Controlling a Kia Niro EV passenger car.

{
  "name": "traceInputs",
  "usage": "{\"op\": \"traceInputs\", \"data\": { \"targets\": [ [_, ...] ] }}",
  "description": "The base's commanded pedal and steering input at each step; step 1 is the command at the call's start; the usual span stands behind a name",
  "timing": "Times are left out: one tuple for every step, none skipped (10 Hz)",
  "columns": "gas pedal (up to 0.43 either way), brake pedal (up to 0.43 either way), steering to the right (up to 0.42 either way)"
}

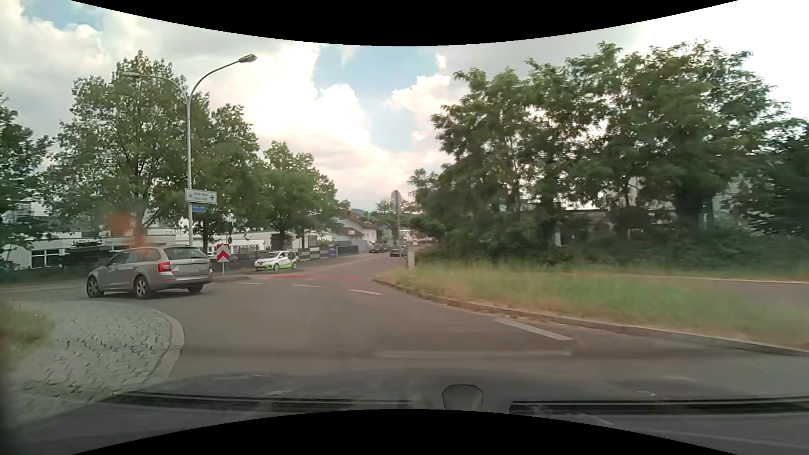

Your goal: Follow the waypoints while adhering to traffic rules and regulations

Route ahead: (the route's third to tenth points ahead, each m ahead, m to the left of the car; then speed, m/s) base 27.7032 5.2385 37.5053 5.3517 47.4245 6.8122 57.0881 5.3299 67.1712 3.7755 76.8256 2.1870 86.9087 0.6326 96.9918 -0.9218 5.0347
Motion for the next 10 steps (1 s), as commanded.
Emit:
{"op": "traceInputs", "data": {
  "targets": [
    [0.110,0.000,-0.315],
    [0.110,0.000,-0.301],
    [0.110,0.000,-0.274],
    [0.118,0.000,-0.251],
    [0.110,0.000,-0.242],
    [0.110,0.000,-0.233],
    [0.110,0.000,-0.225],
    [0.110,0.000,-0.217],
    [0.110,0.000,-0.191],
    [0.110,0.000,-0.172]
  ]
}}
